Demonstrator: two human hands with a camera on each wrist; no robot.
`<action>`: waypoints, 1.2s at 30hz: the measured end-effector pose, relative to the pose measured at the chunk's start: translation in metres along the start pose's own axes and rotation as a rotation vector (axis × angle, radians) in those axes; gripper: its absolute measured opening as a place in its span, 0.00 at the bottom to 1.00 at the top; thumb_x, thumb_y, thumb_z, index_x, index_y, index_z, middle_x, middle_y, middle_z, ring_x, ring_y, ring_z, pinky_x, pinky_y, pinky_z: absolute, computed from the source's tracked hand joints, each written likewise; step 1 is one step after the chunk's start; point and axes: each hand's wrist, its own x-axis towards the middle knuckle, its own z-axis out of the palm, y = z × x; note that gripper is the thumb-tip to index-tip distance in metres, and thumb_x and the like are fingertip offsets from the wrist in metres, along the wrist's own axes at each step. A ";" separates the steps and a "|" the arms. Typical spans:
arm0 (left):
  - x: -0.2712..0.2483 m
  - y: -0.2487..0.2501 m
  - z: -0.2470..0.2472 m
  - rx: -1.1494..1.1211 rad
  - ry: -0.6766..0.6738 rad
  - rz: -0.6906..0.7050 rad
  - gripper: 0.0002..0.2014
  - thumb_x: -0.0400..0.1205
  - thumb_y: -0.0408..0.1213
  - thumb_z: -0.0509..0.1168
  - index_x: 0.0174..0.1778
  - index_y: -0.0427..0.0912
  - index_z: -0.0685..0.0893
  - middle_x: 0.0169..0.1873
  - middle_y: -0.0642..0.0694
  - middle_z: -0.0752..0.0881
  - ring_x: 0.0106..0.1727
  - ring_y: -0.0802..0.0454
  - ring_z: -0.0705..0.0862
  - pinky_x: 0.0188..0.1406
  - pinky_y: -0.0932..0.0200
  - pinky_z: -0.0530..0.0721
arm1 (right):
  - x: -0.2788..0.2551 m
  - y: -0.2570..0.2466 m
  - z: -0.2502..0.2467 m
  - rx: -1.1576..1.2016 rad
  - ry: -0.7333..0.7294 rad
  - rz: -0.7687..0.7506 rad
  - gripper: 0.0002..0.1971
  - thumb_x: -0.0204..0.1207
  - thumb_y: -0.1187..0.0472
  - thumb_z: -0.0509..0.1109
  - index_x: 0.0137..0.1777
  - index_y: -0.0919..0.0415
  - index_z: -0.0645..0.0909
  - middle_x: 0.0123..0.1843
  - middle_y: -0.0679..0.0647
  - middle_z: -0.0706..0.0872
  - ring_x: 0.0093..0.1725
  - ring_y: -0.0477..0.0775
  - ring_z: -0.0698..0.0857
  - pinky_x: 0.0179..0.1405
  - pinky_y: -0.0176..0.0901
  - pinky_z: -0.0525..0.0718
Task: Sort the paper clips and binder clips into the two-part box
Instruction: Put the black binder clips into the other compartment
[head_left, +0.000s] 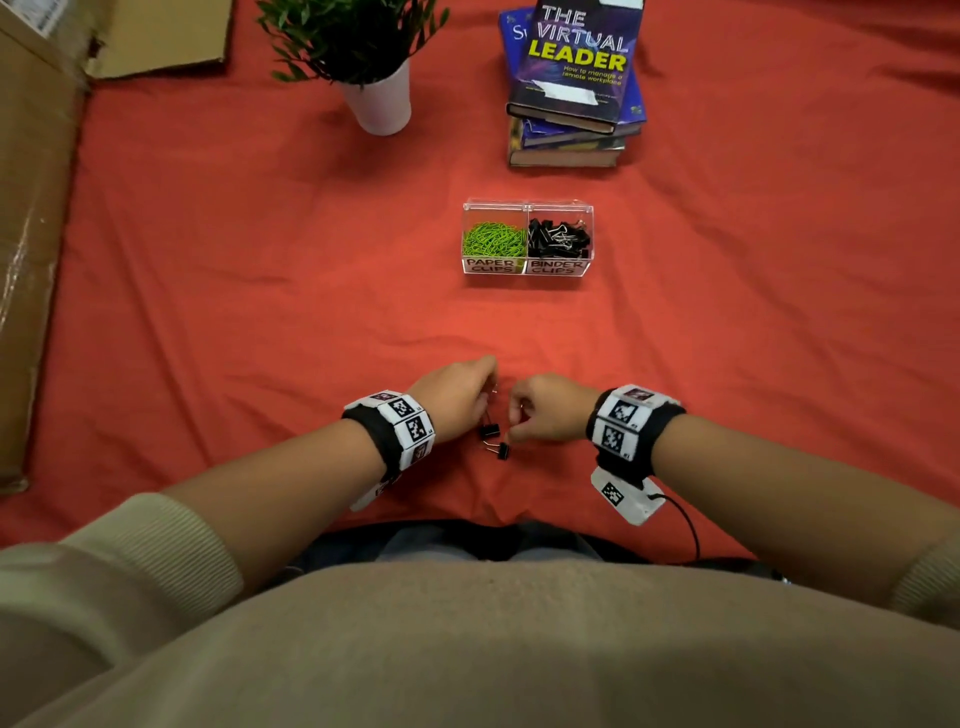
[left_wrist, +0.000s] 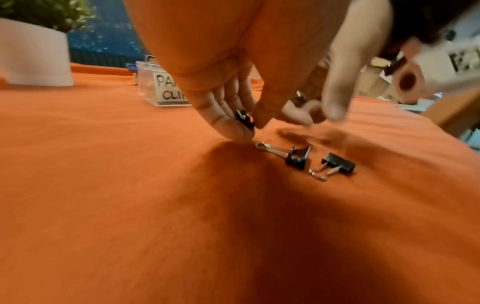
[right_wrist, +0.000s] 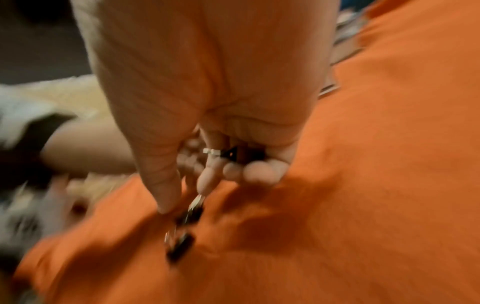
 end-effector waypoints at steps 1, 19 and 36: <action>-0.002 -0.001 -0.001 -0.024 0.008 -0.002 0.12 0.79 0.35 0.59 0.59 0.44 0.72 0.50 0.41 0.86 0.51 0.37 0.84 0.43 0.49 0.80 | 0.001 -0.003 0.007 -0.095 0.002 -0.034 0.13 0.67 0.53 0.77 0.45 0.60 0.83 0.33 0.49 0.82 0.32 0.49 0.77 0.31 0.38 0.71; -0.007 -0.001 0.005 0.190 -0.177 0.207 0.13 0.79 0.42 0.66 0.58 0.46 0.79 0.55 0.45 0.81 0.60 0.45 0.79 0.52 0.51 0.77 | -0.010 0.016 0.020 -0.085 0.069 -0.140 0.06 0.68 0.65 0.69 0.41 0.56 0.75 0.43 0.52 0.80 0.40 0.50 0.76 0.41 0.41 0.74; -0.005 0.003 0.000 0.305 -0.147 0.245 0.10 0.78 0.35 0.59 0.54 0.39 0.74 0.56 0.41 0.76 0.56 0.40 0.78 0.50 0.45 0.77 | 0.040 0.038 -0.171 0.035 0.802 0.139 0.10 0.73 0.69 0.66 0.51 0.64 0.86 0.52 0.62 0.88 0.53 0.60 0.84 0.50 0.41 0.78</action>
